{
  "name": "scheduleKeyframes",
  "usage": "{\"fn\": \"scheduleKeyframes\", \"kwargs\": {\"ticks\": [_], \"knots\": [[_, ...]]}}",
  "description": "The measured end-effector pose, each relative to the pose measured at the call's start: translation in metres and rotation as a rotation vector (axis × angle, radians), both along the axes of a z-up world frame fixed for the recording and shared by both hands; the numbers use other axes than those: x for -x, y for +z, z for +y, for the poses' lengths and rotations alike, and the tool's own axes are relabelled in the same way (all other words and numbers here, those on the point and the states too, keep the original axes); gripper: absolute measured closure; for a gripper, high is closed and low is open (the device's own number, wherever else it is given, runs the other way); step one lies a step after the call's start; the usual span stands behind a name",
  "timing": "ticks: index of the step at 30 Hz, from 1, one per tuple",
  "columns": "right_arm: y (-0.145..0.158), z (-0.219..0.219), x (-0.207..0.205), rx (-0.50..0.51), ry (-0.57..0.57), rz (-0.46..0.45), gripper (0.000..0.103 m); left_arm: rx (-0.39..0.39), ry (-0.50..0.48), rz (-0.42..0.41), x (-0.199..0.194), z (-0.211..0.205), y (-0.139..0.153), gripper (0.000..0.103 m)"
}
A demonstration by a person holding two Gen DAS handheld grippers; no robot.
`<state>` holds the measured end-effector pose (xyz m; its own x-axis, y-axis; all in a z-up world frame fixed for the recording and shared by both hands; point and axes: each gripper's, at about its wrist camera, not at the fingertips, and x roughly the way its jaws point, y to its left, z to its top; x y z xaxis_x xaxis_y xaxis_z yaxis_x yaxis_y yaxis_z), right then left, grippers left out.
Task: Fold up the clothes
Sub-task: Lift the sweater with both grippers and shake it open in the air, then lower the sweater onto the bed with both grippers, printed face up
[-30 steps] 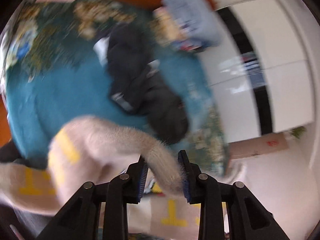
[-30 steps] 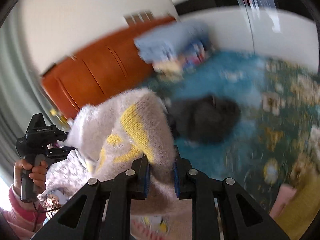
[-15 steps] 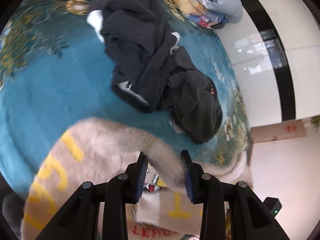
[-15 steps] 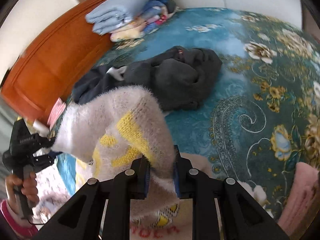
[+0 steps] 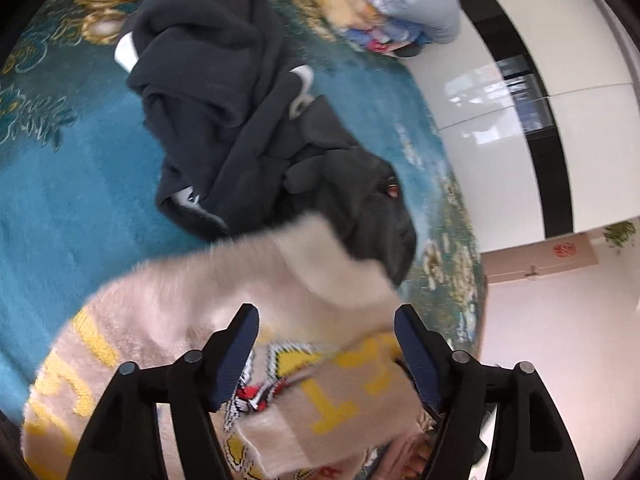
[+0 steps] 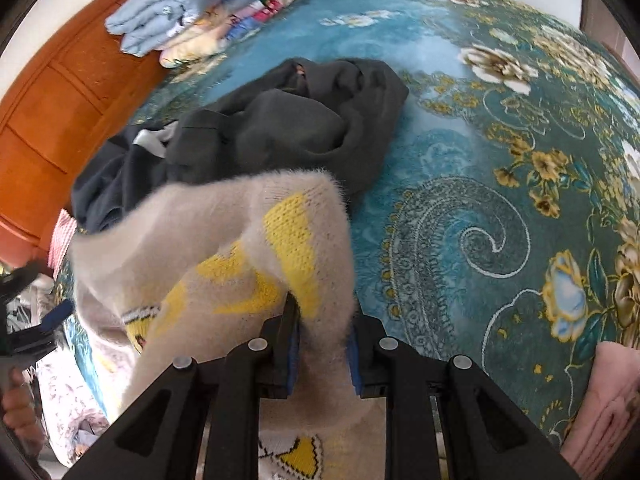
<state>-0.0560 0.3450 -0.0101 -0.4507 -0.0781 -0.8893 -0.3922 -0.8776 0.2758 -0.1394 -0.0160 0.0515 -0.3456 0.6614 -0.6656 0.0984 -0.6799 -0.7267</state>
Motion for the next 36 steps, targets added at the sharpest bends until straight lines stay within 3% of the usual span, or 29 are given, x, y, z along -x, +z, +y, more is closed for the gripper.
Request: {"fn": "scheduleKeyframes", "kwargs": {"ticks": [5,10,13,14,19,20,23,25,28,31,33,36], "knots": [[-0.010,0.002,0.008,-0.003,-0.007,-0.036,0.081,0.018,0.005,0.035,-0.023,-0.014,0.007,0.024],[-0.004,0.002,0.008,-0.030,0.000,-0.026,0.066,0.076,0.021,0.005,-0.055,-0.034,-0.016,0.024],[0.011,0.003,0.004,-0.054,0.009,0.008,0.055,0.082,0.043,-0.031,-0.073,-0.047,-0.032,0.024],[0.016,0.004,0.003,-0.066,0.012,0.020,0.047,0.076,0.052,-0.043,-0.077,-0.052,-0.036,0.024],[0.059,0.009,-0.013,-0.147,-0.002,0.128,0.044,0.058,0.107,-0.056,-0.092,-0.074,-0.043,0.024],[0.069,0.005,-0.018,-0.171,0.014,0.159,0.042,0.057,0.117,-0.050,-0.093,-0.077,-0.042,0.024],[0.084,-0.019,-0.030,-0.217,0.119,0.213,0.020,0.063,0.124,-0.028,-0.095,-0.083,-0.038,0.024],[0.083,-0.046,-0.035,-0.242,0.237,0.217,0.020,0.093,0.124,-0.020,-0.095,-0.085,-0.037,0.024],[0.066,-0.106,-0.048,-0.401,0.469,0.221,0.020,0.107,0.132,-0.028,-0.097,-0.094,-0.040,0.024],[0.046,-0.141,-0.049,-0.597,0.622,0.196,0.020,0.118,0.159,-0.037,-0.100,-0.106,-0.042,0.024],[0.028,-0.154,-0.041,-0.789,0.689,0.151,0.020,0.117,0.176,-0.040,-0.101,-0.112,-0.043,0.024],[0.012,-0.160,-0.026,-0.956,0.781,0.126,0.020,0.114,0.192,-0.037,-0.102,-0.116,-0.042,0.024]]}}
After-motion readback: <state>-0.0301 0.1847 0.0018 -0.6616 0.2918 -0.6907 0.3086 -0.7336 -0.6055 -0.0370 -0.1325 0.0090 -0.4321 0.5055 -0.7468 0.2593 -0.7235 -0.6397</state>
